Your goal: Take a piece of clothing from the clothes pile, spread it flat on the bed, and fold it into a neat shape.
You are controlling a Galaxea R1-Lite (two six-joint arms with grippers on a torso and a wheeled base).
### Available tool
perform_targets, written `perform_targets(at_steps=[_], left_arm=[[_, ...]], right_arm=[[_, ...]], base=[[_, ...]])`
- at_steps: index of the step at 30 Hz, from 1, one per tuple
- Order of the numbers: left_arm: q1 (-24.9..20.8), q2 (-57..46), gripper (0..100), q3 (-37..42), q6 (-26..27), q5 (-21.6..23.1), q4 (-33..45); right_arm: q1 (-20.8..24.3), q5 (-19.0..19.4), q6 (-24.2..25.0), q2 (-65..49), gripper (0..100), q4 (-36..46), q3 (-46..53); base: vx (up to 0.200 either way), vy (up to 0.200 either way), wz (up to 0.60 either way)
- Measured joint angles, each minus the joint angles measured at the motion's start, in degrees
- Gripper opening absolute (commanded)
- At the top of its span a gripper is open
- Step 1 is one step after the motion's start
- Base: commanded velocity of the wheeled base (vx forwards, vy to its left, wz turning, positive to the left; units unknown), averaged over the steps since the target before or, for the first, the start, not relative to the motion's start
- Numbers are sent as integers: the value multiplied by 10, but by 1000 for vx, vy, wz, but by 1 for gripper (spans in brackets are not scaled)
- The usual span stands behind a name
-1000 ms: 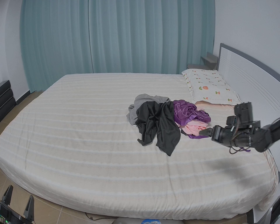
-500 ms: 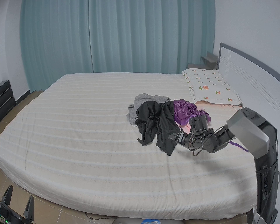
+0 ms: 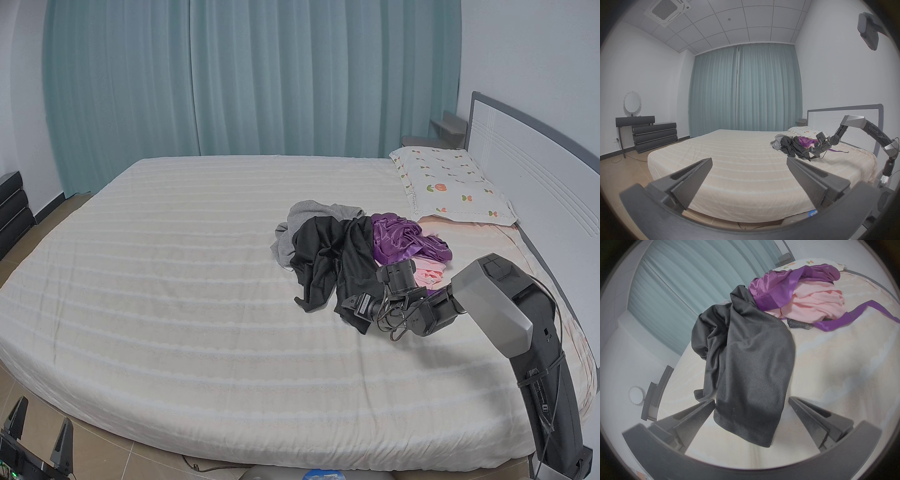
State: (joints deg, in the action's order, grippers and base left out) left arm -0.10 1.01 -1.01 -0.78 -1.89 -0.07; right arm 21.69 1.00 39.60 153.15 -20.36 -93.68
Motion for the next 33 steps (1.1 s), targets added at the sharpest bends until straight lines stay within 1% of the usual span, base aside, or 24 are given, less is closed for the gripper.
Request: perform_targets(at_steps=[8, 9, 13, 18, 21, 24, 28, 33], left_arm=[[0, 0, 100, 0, 0, 0, 0], [0, 0, 100, 0, 0, 0, 0], [0, 0, 100, 0, 0, 0, 0], [0, 0, 100, 0, 0, 0, 0], [0, 0, 100, 0, 0, 0, 0], [0, 0, 100, 0, 0, 0, 0], [0, 0, 100, 0, 0, 0, 0], [0, 0, 100, 0, 0, 0, 0]], right_arm=[[3, -1, 1, 30, 100, 33, -61], [3, -1, 2, 34, 0, 37, -70], [5, -1, 12, 48, 0, 43, -94], [7, 0, 28, 53, 0, 44, -101], [7, 0, 46, 54, 0, 42, -102], [6, -1, 75, 49, 0, 39, -98], [6, 1, 99, 28, 0, 37, -68], [7, 13, 110, -24, 0, 15, 22]], base=[[0, 0, 0], [0, 0, 0], [0, 0, 0], [0, 0, 0], [0, 0, 0], [0, 0, 0], [0, 0, 0], [0, 0, 0]])
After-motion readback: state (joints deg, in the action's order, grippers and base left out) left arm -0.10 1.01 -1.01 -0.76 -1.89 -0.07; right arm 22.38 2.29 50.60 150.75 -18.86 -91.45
